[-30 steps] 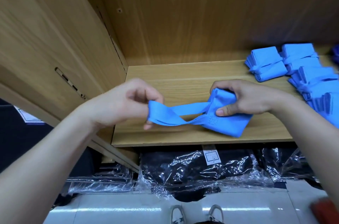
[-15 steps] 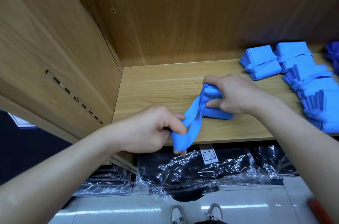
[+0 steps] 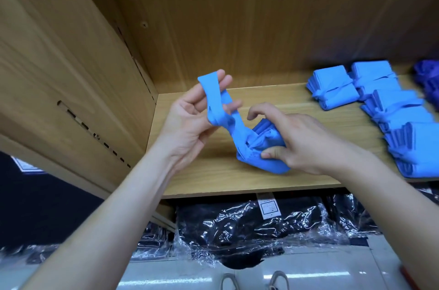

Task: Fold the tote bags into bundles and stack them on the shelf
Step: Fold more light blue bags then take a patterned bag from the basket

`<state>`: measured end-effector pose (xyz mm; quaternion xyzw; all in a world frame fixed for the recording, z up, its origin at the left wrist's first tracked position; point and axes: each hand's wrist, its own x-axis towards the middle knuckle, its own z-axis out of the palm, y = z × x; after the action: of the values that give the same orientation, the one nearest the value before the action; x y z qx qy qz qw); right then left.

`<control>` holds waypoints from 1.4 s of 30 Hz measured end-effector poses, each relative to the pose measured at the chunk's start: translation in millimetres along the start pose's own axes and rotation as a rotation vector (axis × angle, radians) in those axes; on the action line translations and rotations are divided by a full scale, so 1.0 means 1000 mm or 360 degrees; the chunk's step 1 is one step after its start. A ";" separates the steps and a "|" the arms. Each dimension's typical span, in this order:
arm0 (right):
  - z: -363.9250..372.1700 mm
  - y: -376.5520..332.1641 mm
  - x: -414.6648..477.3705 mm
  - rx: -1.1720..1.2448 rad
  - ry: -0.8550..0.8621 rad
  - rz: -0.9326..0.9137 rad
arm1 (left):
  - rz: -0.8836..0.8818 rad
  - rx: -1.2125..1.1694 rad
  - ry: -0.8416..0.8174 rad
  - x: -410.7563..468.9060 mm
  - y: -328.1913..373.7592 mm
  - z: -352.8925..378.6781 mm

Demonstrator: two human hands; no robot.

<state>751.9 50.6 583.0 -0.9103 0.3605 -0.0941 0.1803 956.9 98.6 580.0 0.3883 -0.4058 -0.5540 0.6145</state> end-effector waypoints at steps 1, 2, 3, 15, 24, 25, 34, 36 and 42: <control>-0.002 -0.004 -0.001 0.0006 0.0001 -0.0032 | -0.0003 0.0041 -0.0006 0.001 -0.005 -0.001; -0.004 -0.007 -0.002 -0.0012 -0.0023 -0.0064 | -0.0016 0.0111 -0.0038 0.001 -0.009 -0.003; -0.006 -0.009 -0.002 -0.0052 -0.0066 -0.0094 | -0.0033 0.0211 -0.0104 0.001 -0.014 -0.005; 0.003 -0.002 0.011 0.0588 -0.0328 0.0030 | -0.0334 0.0159 0.0220 -0.007 -0.012 0.002; -0.007 0.011 0.007 0.0382 -0.0506 0.0053 | 0.0502 0.1305 0.0430 -0.032 0.017 -0.029; -0.010 0.009 0.007 0.0301 -0.0548 0.0039 | 0.0856 0.1610 0.0177 -0.036 0.030 -0.023; -0.021 0.015 0.005 0.0430 -0.0604 0.0005 | -0.0237 0.2231 -0.1144 -0.020 0.036 -0.002; -0.015 0.018 0.000 0.0931 -0.0639 0.0025 | -0.0629 0.1023 -0.1199 -0.018 0.041 -0.010; -0.002 0.015 -0.001 0.1585 -0.0537 -0.0029 | -0.0277 -0.0195 -0.0702 -0.023 0.020 -0.006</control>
<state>741.2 40.9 578.7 -0.7199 0.2303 -0.1078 0.6459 968.1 123.3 594.4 0.2534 -0.4608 -0.6999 0.4833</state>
